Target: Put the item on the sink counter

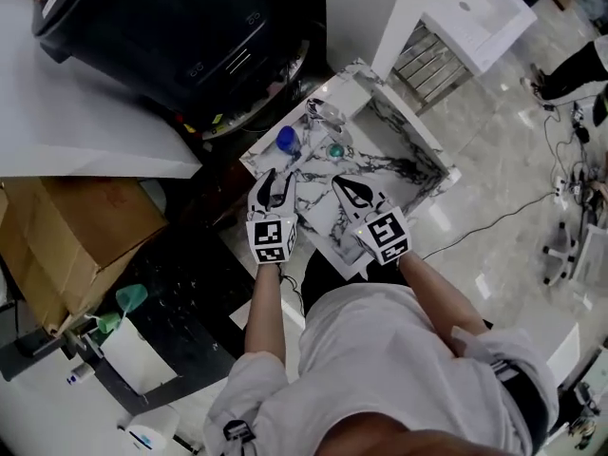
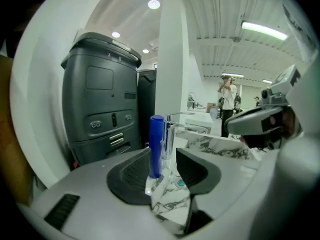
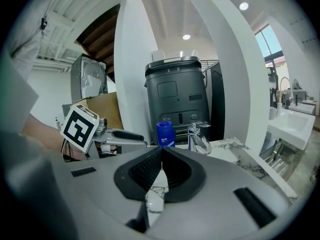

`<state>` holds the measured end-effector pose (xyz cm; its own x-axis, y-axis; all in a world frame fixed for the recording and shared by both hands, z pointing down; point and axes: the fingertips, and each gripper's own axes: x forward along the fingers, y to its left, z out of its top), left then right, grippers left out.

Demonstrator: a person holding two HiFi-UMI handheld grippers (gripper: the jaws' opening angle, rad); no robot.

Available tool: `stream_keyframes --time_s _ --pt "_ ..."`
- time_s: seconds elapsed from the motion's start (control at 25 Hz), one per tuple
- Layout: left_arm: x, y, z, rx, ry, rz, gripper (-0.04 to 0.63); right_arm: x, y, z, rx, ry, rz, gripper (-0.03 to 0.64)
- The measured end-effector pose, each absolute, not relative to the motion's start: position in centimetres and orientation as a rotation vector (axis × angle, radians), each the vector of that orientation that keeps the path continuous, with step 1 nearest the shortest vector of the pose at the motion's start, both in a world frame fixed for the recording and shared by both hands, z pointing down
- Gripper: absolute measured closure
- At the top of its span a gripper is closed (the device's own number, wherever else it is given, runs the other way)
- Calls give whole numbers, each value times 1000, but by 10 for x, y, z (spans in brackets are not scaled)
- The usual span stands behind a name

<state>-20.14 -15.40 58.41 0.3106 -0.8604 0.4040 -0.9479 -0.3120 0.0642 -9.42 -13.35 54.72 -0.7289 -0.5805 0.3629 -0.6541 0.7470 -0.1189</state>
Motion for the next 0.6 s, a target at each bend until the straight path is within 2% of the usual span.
stream_keyframes --time_s 0.08,0.12,0.2,0.6 --pt "-197 -145 577 2218 -1732 427 434 -84 -134 541 919 -2673 321 612" --pt "-193 -138 574 2167 -1780 418 457 -77 -133 537 900 -2686 309 612" --pt "-185 -123 568 2063 -1871 386 580 -60 -130 531 876 -2707 289 612" --pt "-84 -72 527 1908 -2093 327 586 24 -112 500 833 -2809 193 612"
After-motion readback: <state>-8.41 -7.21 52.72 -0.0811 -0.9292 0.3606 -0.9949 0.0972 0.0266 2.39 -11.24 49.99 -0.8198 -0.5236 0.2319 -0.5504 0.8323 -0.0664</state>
